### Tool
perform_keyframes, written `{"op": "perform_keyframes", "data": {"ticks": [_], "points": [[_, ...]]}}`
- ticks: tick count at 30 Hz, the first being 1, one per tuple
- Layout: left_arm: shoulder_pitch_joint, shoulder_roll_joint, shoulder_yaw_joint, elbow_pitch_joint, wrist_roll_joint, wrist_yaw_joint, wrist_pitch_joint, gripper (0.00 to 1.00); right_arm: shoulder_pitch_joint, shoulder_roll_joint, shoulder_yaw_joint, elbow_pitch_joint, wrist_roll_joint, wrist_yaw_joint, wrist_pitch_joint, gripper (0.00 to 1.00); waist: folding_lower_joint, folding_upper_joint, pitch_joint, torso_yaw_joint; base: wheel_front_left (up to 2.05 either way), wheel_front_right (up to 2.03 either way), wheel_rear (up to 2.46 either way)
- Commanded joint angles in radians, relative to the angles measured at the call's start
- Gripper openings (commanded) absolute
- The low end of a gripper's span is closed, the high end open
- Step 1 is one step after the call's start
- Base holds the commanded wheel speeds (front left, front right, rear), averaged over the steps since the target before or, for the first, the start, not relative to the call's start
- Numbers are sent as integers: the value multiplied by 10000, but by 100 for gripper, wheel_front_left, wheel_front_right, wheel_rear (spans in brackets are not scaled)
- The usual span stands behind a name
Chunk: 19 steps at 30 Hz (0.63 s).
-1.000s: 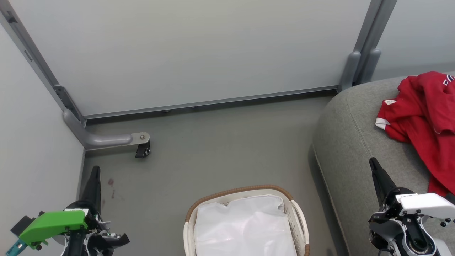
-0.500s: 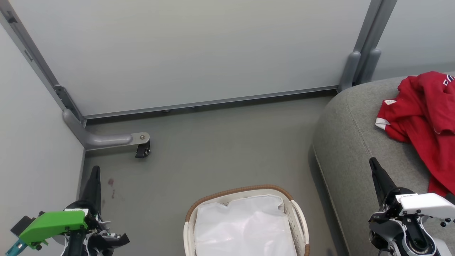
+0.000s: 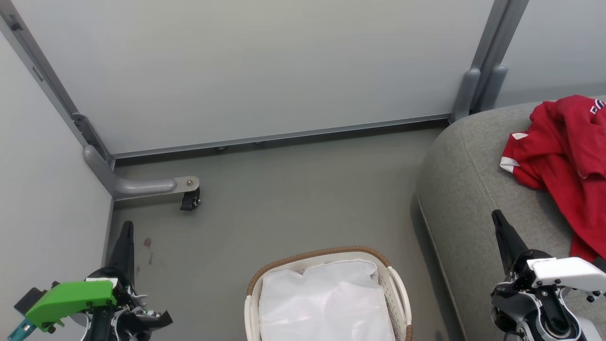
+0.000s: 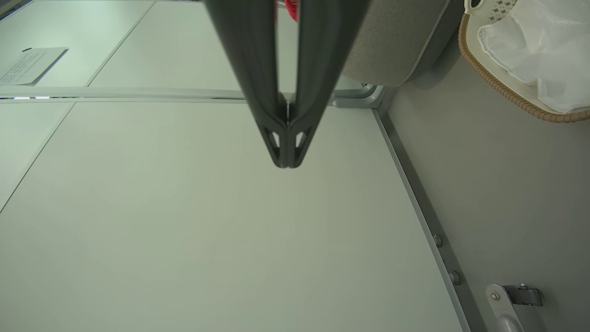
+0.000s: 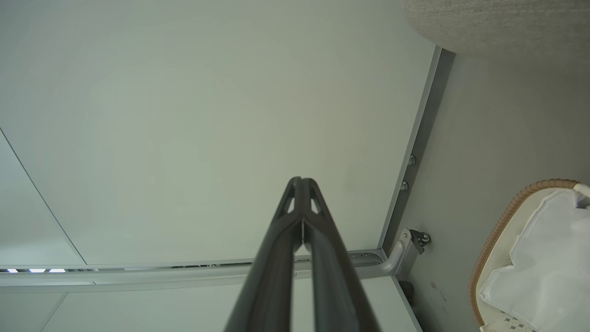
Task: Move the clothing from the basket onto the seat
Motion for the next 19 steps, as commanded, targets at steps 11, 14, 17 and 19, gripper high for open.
{"op": "perform_keyframes", "data": {"ticks": [11, 14, 17, 19], "points": [[-104, 46, 27, -21, -29, -42, 40, 0, 101, -62, -18, -32, 36, -3, 29, 0, 0, 0, 0, 0, 0, 0, 0], [-104, 46, 27, -21, -29, -42, 40, 0, 101, -62, -18, -32, 36, -5, 29, 0, 0, 0, 0, 0, 0, 0, 0], [-104, 46, 26, -21, -29, -42, 40, 0, 101, -62, -18, -32, 36, -3, 29, 0, 0, 0, 0, 0, 0, 0, 0], [-104, 46, 26, -21, -29, -42, 40, 0, 101, -62, -18, -32, 34, -3, 29, 0, 0, 0, 0, 0, 0, 0, 0]]}}
